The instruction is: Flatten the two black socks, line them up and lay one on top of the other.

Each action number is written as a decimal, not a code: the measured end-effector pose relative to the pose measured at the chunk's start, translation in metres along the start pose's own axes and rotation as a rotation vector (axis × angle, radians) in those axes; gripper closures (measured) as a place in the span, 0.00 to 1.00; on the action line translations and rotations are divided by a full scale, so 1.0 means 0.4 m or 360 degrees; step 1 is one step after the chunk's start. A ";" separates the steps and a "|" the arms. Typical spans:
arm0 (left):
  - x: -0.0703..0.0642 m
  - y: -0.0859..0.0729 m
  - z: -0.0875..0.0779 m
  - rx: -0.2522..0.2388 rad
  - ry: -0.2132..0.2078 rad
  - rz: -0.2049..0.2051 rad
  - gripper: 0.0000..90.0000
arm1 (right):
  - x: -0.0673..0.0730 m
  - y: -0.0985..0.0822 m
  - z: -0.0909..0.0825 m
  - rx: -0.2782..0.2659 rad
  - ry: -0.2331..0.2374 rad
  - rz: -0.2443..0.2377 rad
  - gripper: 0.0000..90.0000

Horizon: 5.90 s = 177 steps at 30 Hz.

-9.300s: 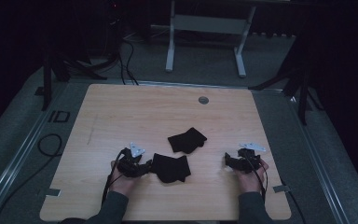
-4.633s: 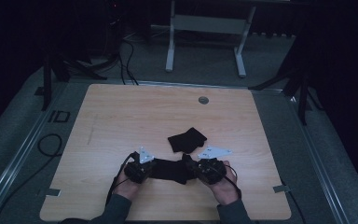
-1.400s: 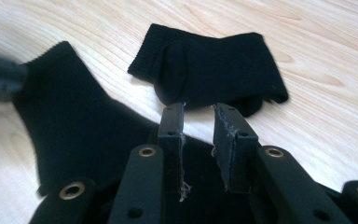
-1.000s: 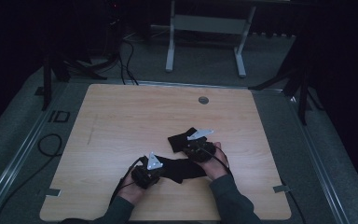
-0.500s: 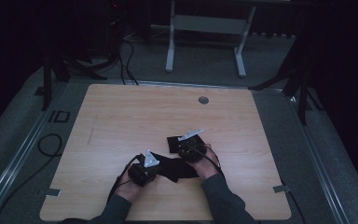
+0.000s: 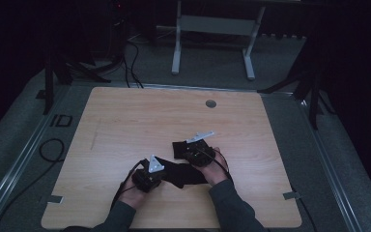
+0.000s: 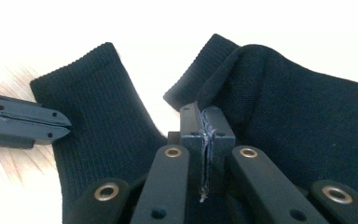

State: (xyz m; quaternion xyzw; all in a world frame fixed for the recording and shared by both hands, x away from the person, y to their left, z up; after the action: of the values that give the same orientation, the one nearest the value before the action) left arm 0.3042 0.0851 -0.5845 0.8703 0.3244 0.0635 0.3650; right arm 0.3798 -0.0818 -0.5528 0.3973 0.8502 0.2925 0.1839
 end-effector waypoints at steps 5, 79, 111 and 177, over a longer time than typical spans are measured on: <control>0.000 0.000 0.000 -0.0004 -0.0002 -0.0008 0.98 | -0.011 0.007 -0.014 -0.0038 0.0016 0.0049 0.98; 0.013 0.005 -0.032 -0.0117 0.0024 -0.0063 0.88 | -0.174 -0.017 -0.014 -0.0006 -0.0129 -0.0195 0.64; 0.062 -0.017 -0.053 -0.0077 0.0147 -0.0194 0.90 | -0.106 0.027 0.019 0.0037 -0.0058 0.0084 0.93; 0.082 -0.021 -0.105 -0.0213 0.0132 -0.0342 0.93 | 0.166 -0.052 -0.048 -0.0113 0.0354 0.0349 0.91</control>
State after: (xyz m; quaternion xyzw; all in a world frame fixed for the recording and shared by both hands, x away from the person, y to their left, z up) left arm 0.3107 0.1345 -0.5638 0.8009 0.4256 0.0815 0.4132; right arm 0.3166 -0.0473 -0.5567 0.4461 0.8059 0.3829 0.0694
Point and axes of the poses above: each handheld gripper's, and its own axes: z roughly forward along the jaws, y roughly out of its top, x roughly to its left, the point moved 4 cm from there along z, roughly forward along the jaws, and after that the axes turned 12 degrees about -y, right-handed, at the moved point
